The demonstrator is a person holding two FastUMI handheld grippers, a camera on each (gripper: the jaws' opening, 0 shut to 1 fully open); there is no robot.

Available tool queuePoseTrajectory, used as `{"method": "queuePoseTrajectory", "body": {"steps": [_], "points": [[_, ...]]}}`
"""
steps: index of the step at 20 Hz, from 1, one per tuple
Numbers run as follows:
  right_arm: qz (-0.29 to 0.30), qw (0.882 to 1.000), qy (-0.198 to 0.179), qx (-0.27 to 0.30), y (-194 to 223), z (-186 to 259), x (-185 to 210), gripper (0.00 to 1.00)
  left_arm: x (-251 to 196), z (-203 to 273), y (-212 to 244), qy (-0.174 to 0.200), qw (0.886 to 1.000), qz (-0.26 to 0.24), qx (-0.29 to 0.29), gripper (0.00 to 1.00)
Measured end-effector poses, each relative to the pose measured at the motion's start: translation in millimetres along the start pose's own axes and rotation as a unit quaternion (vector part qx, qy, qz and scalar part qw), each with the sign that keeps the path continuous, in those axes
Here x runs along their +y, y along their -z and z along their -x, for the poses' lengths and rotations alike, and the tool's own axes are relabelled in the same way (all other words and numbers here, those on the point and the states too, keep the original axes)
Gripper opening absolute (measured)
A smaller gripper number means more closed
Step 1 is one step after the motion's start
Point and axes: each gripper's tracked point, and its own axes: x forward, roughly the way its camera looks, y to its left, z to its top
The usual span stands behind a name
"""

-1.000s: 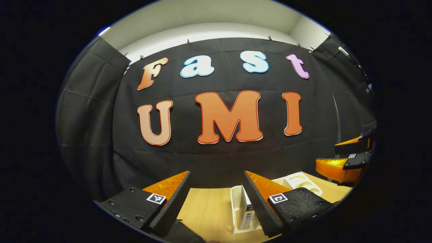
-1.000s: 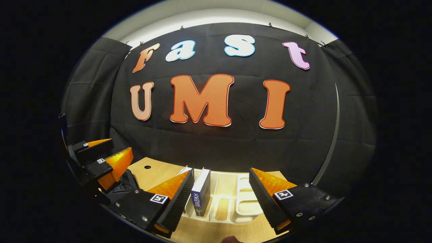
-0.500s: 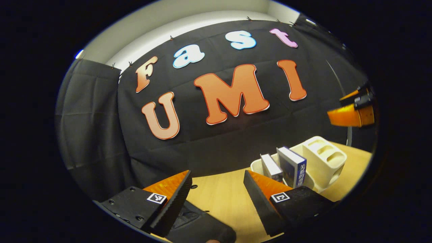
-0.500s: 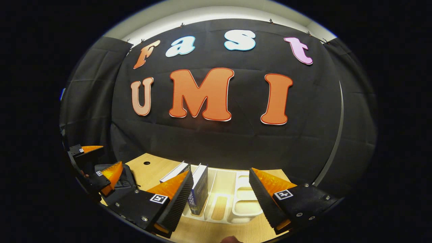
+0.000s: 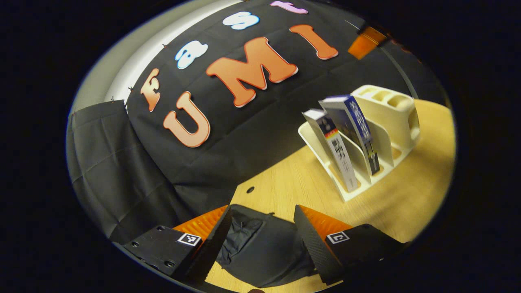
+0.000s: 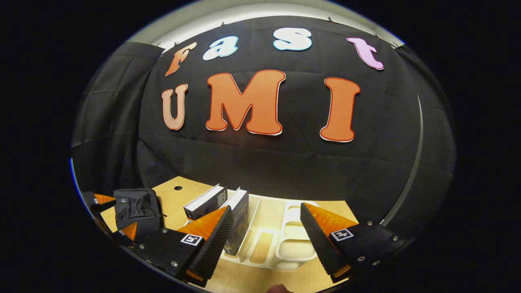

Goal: Open the schoolbag, grab two books from the bookshelf and put them into the schoolbag.

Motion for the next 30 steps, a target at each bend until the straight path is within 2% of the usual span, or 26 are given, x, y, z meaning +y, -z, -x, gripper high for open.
{"method": "queuePoseTrajectory", "body": {"steps": [6,12,16,20,21,22,23,24,25,27,28,30], "points": [[0.004,1.000,-0.012,0.015,15.8,-2.5,-2.9,0.98,-22.4,3.1,75.7,0.004,0.994,-0.056,0.097,0.96],[0.006,1.000,-0.011,0.018,22.1,-1.8,-16.0,0.98,-37.8,0.3,127.7,0.010,0.985,-0.089,0.151,0.97],[0.000,1.000,0.001,0.019,24.1,-1.0,-30.0,0.98,-29.9,-6.0,146.7,-0.009,0.979,-0.103,0.175,0.96],[-0.007,1.000,0.006,0.019,23.3,-2.5,-36.9,0.98,-19.3,-21.7,146.1,-0.022,0.976,-0.121,0.181,0.95],[-0.007,1.000,0.005,0.018,22.3,-3.2,-37.7,0.98,-16.6,-27.6,147.7,-0.022,0.975,-0.120,0.188,0.92],[-0.006,1.000,0.006,0.018,22.1,-3.6,-38.7,0.98,-14.6,-32.5,149.0,-0.019,0.974,-0.119,0.194,0.80],[-0.007,1.000,0.005,0.017,21.6,-4.3,-39.5,0.98,-14.1,-38.9,149.9,-0.013,0.972,-0.120,0.201,0.77],[-0.008,1.000,0.005,0.015,19.7,-3.9,-40.8,0.98,-15.8,-41.7,148.5,-0.006,0.972,-0.119,0.203,0.68],[-0.010,1.000,0.006,0.014,19.7,-4.4,-43.1,0.98,-15.8,-45.8,148.0,-0.001,0.971,-0.121,0.207,0.63],[-0.012,1.000,0.005,0.017,20.4,-5.2,-42.6,0.98,-14.6,-52.0,146.5,0.019,0.969,-0.125,0.214,0.53],[-0.012,1.000,0.002,0.021,21.2,-5.1,-40.9,0.98,-13.6,-51.8,143.2,0.033,0.968,-0.123,0.217,0.44],[-0.004,1.000,-0.003,0.028,21.1,-3.7,-36.3,0.98,-10.3,-52.6,136.4,0.065,0.966,-0.118,0.222,0.34]]}}
